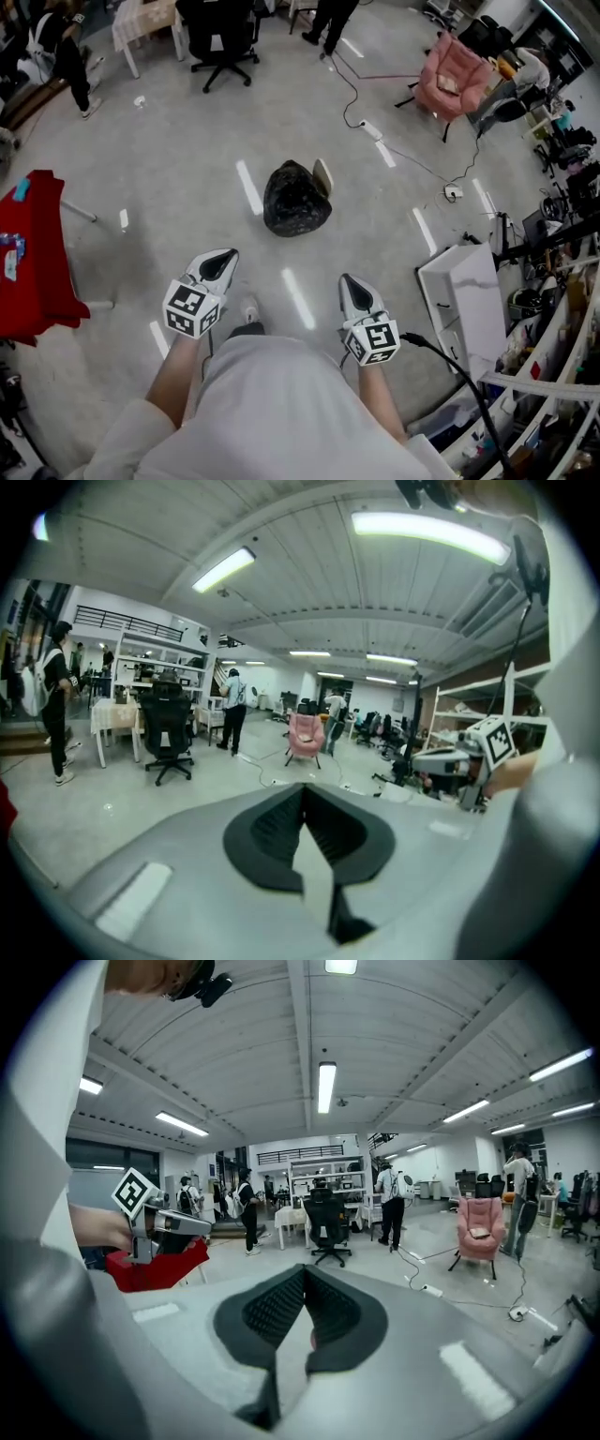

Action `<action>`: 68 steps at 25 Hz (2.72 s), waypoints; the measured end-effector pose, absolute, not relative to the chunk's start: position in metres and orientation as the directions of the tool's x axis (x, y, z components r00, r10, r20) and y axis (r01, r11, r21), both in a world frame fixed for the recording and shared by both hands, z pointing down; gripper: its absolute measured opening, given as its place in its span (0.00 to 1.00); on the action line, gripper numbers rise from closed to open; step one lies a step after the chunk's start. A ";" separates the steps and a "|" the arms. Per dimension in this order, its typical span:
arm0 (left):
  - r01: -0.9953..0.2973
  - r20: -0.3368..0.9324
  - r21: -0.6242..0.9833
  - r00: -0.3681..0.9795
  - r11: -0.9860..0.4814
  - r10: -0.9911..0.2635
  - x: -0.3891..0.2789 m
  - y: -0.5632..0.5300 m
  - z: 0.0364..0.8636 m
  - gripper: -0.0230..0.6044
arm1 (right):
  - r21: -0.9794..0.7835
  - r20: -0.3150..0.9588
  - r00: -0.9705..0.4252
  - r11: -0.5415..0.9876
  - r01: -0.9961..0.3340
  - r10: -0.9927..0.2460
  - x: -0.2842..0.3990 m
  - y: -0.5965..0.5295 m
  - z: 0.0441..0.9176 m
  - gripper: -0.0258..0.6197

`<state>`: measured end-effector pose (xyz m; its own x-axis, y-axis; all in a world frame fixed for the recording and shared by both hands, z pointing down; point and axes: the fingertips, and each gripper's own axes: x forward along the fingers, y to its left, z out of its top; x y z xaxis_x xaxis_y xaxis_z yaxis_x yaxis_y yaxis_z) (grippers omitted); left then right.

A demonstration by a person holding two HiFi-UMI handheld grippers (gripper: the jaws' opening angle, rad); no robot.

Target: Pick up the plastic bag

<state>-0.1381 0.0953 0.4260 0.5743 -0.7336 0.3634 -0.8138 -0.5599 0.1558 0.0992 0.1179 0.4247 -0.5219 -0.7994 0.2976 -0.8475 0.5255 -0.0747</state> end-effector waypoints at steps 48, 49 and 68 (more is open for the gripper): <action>-0.845 0.579 0.169 0.501 -0.507 -0.643 -0.112 -0.162 0.538 0.04 | -0.211 0.530 -0.617 0.614 -0.760 -0.582 0.120 -0.155 0.573 0.04; -0.846 0.593 0.170 0.497 -0.505 -0.634 -0.111 -0.165 0.546 0.04 | -0.214 0.536 -0.619 0.618 -0.757 -0.573 0.122 -0.161 0.580 0.04; -0.833 0.714 0.356 0.535 -0.423 -0.451 -0.105 -0.276 0.773 0.04 | -0.304 0.676 -0.514 0.435 -0.848 -0.528 0.113 -0.256 0.763 0.08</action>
<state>-0.1046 -0.2758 0.7727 0.5350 -0.4511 0.7143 -0.8329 -0.4234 0.3564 0.1128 -0.2560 0.7633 -0.5136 -0.5278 0.6765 -0.8475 0.4351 -0.3040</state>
